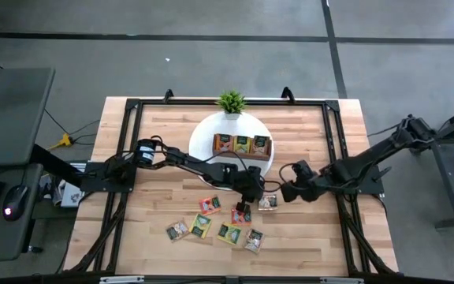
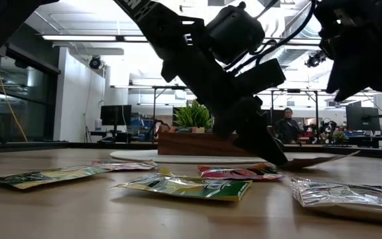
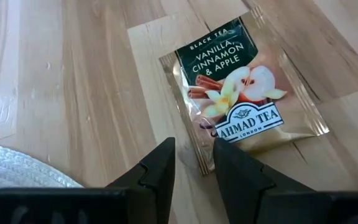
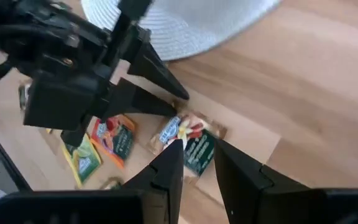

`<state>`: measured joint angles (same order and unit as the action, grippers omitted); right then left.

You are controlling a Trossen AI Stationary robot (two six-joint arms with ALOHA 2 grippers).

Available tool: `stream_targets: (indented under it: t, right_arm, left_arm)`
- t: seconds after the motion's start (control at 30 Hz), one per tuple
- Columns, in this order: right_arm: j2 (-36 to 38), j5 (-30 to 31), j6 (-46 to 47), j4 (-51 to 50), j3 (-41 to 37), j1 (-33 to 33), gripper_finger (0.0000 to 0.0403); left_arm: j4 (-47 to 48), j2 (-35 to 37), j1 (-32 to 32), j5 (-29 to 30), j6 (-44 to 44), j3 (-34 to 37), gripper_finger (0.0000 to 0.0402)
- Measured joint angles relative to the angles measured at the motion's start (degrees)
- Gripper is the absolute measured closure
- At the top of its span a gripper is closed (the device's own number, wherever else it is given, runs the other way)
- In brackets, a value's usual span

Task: Pick & Place Tea
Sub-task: Put the brown tea bag into the right section of the wooden organizer

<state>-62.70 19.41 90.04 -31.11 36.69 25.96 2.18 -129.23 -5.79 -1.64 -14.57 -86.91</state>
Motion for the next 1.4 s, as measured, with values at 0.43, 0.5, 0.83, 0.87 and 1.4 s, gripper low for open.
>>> stream_targets:
  t: [0.43, 0.5, 0.83, 0.87, 1.4]
  right_arm:
    - [-13.8, -5.0, 13.0, 9.0, 0.0, 3.8, 0.0228]
    - [-15.1, -4.7, 13.0, 11.3, 0.0, 3.8, 0.0211]
    - [-20.9, -5.4, 14.6, 13.7, 0.0, 3.7, 0.0186]
    - [-21.3, -5.0, 14.6, 13.9, 0.0, 3.7, 0.0186]
    - [-25.1, -4.8, 14.2, 18.5, 0.0, 1.8, 0.0250]
  left_arm:
    - [0.3, -0.2, 0.9, 1.2, -0.2, 0.1, 0.0291]
    - [0.3, -0.2, 0.9, 1.2, -0.3, 0.1, 0.0291]
    - [0.3, -0.2, 0.9, 1.3, -0.3, 0.2, 0.0291]
    - [0.3, -0.2, 0.9, 1.3, -0.3, 0.2, 0.0291]
    - [0.3, -0.2, 0.9, 1.2, -0.2, 0.2, 0.0291]
